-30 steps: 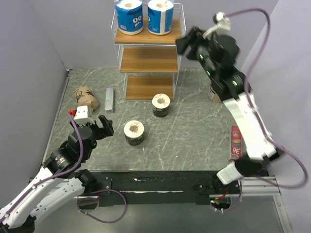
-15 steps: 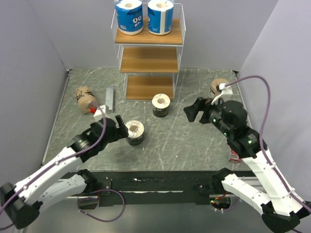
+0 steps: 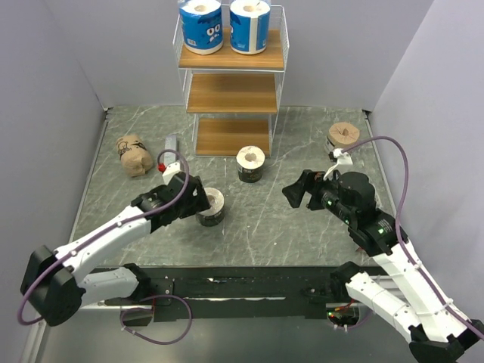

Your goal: Place and organize the paper towels onto the shelf

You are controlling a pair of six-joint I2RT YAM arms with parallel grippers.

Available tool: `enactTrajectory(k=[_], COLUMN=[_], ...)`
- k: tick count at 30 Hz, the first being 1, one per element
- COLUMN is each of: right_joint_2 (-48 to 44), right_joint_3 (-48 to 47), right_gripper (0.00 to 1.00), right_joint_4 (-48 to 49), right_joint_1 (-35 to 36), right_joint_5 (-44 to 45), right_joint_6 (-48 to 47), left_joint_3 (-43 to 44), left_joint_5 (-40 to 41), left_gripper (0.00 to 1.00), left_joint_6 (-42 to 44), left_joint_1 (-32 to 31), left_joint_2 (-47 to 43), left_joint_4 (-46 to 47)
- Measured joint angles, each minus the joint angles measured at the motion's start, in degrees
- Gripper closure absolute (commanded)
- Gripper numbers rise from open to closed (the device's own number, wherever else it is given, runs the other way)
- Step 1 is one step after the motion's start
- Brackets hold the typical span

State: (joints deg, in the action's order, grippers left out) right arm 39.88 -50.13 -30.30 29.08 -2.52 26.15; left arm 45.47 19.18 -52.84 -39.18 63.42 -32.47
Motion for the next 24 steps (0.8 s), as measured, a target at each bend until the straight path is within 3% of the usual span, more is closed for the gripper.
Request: enactTrajectory(k=[12,24], right_joint_2=[1.5,2.6], right_joint_3=[0.3,0.3], right_gripper=[0.04,0.05], right_joint_4=[-1.5,-1.5], right_joint_1=[0.0,0.0], right_joint_5=[-0.2,-1.7], right_joint_6=[-0.8,-0.3], left_joint_3=[-0.3,-0.1], left_joint_5=[-2.8,-2.4], left_gripper=[0.17,0.2], left_joint_6=[1.1,2.6], left_joint_1=[2.1,3.3], left_joint_2=[4.4,9.3], left_joint_4=[4.3,5.5])
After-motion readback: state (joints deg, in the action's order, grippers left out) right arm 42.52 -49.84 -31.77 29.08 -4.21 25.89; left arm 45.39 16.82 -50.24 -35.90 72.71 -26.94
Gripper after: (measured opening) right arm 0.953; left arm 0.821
